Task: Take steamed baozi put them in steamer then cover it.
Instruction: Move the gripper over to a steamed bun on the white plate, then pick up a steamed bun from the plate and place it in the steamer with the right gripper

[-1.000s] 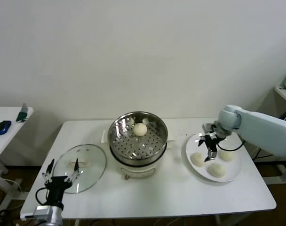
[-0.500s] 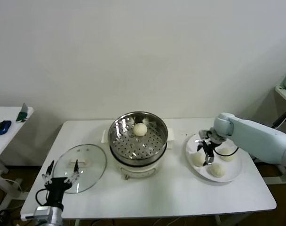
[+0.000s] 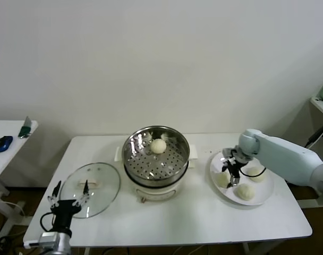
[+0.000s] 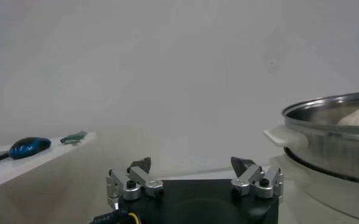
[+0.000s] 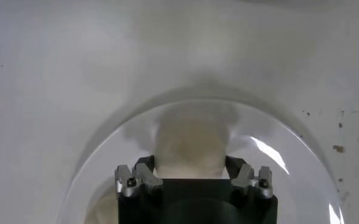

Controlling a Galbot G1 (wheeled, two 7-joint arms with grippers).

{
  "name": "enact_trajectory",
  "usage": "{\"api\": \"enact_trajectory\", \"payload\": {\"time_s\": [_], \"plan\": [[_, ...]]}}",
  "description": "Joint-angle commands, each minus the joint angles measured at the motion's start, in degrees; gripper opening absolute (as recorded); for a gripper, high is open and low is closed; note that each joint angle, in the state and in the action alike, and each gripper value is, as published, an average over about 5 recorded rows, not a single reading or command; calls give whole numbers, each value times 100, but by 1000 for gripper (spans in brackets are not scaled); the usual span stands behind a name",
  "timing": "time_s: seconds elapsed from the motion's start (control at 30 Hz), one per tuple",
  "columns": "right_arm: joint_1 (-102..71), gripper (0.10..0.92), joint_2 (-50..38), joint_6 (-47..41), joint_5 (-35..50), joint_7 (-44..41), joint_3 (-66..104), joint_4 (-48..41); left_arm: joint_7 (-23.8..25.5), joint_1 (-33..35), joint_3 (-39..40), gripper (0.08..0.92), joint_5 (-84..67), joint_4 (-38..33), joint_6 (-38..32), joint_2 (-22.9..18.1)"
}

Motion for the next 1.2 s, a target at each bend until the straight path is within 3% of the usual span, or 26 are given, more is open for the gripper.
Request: {"api": "enact_trajectory", "payload": {"time_s": [0.03,0.23,0.47,0.73,1.2], "plan": [[-14,731,24,14,13,-22,57,-59,3,18,11,823,34,-19,3,-16],[596,721,-185,-132,594,-5,-281,225,6,50,18,823,43,-53,1,-11],[2710,721,-93,-173,2040,-95,-1703,398,6,59,80,823,57,-153,17,2],[4242,722,689,-383,3372,-153,-2520,581,13,70,237,823,104,-271,3,17],[4010,729,2653,-961,4622,390,-2346,700,19,345,228,823,9,-415,-82,167]]}}
